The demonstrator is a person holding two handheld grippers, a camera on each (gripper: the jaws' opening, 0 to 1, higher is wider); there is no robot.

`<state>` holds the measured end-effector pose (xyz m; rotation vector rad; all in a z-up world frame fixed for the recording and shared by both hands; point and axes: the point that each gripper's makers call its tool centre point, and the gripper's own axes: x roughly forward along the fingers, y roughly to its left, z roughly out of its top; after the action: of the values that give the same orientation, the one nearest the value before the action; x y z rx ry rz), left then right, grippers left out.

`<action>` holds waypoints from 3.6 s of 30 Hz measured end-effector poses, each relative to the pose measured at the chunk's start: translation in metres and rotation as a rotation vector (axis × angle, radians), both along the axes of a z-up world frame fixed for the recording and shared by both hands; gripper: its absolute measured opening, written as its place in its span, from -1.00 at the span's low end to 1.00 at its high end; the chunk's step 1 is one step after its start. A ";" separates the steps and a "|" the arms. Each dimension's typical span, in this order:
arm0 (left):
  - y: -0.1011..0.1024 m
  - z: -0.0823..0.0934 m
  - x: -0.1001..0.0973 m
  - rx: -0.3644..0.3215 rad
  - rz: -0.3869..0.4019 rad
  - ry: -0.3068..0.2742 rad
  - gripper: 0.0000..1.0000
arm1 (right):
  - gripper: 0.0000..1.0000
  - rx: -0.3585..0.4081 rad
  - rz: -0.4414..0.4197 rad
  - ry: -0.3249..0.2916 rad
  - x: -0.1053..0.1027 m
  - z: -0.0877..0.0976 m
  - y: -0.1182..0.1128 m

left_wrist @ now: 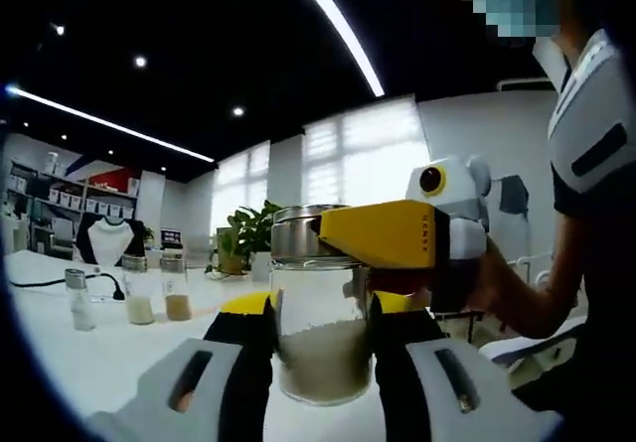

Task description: Rotate the seasoning bottle until the label or dispensing opening points toward the visible target arrow and the bottle remains upright within the marked orientation range

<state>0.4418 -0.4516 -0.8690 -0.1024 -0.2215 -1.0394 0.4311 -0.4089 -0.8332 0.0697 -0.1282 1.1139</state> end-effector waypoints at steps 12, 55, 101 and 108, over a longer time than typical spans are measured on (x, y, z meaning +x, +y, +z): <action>0.002 0.000 -0.005 0.034 -0.037 -0.036 -0.21 | -0.35 -0.001 0.057 0.033 -0.003 -0.001 0.004; -0.001 -0.028 0.019 0.176 0.059 0.057 -0.21 | -0.40 -0.053 -0.076 0.071 0.019 -0.024 0.004; 0.024 -0.023 0.063 0.251 0.530 0.036 -0.05 | -0.40 -0.052 -0.299 0.055 0.057 -0.020 0.010; 0.030 -0.019 0.065 0.230 0.559 0.035 -0.06 | -0.40 -0.062 -0.306 0.062 0.059 -0.024 0.012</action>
<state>0.5064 -0.4215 -0.8878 0.1445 -0.0880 -0.4997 0.4902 -0.3965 -0.8572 0.0276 -0.0461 0.8092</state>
